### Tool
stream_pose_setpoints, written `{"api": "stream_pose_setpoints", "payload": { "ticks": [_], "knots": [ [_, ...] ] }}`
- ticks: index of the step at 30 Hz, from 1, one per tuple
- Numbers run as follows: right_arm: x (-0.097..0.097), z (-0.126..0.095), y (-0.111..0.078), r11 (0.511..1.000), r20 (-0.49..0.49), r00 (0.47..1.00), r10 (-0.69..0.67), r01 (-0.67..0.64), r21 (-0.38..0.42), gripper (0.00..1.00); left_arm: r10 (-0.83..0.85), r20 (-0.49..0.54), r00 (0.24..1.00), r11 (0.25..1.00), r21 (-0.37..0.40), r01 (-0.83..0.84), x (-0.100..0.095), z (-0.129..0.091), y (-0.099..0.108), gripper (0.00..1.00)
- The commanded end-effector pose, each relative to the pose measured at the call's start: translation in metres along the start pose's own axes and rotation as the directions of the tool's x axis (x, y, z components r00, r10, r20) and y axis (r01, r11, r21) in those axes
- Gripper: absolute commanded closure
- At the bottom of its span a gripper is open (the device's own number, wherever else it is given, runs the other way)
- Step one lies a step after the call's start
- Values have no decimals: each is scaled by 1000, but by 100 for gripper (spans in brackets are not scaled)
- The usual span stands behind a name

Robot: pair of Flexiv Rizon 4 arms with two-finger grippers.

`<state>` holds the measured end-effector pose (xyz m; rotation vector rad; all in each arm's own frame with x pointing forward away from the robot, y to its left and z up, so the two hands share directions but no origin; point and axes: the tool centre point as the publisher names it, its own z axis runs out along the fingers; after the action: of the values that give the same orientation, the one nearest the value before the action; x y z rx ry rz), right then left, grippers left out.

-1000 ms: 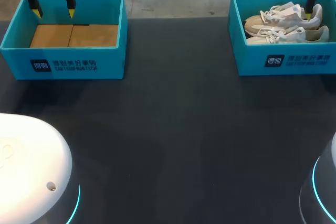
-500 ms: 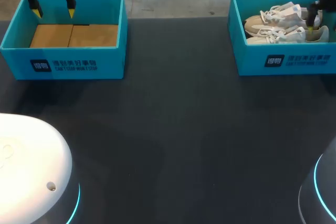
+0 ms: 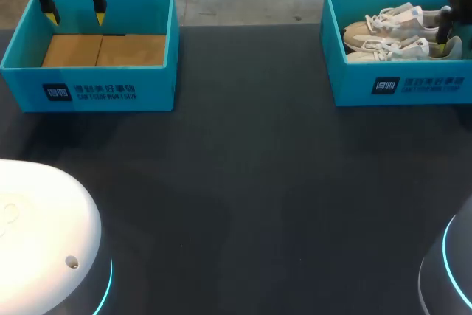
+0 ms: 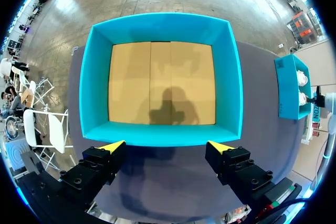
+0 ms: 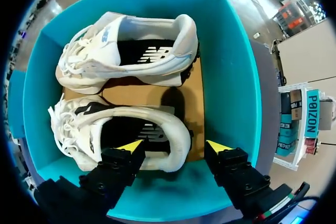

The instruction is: Take the shoe out of the shoebox, open the shoe tongue, remove and reinsert the insole, then place the shoe into the shoebox

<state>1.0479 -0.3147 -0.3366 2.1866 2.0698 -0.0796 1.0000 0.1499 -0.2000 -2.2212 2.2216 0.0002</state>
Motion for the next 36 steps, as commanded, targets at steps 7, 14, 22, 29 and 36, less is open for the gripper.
{"api": "stream_pose_setpoints", "payload": {
  "ticks": [7,14,22,29,36],
  "knots": [
    [-4,24,8,999,-2,1000,14,-14,37,36,0,0,1000,1000,0,0,0,0,0,0],
    [-3,31,7,999,2,1000,22,-22,48,56,0,0,1000,1000,0,0,0,0,0,0],
    [-4,34,3,996,16,998,55,-56,69,100,0,0,1000,1000,0,0,0,0,0,0],
    [-9,22,-3,993,7,996,93,-93,78,100,0,0,1000,1000,0,0,0,0,0,0],
    [-12,-8,-9,993,21,995,98,-99,66,100,0,0,1000,1000,0,0,0,0,0,0]
  ]
}}
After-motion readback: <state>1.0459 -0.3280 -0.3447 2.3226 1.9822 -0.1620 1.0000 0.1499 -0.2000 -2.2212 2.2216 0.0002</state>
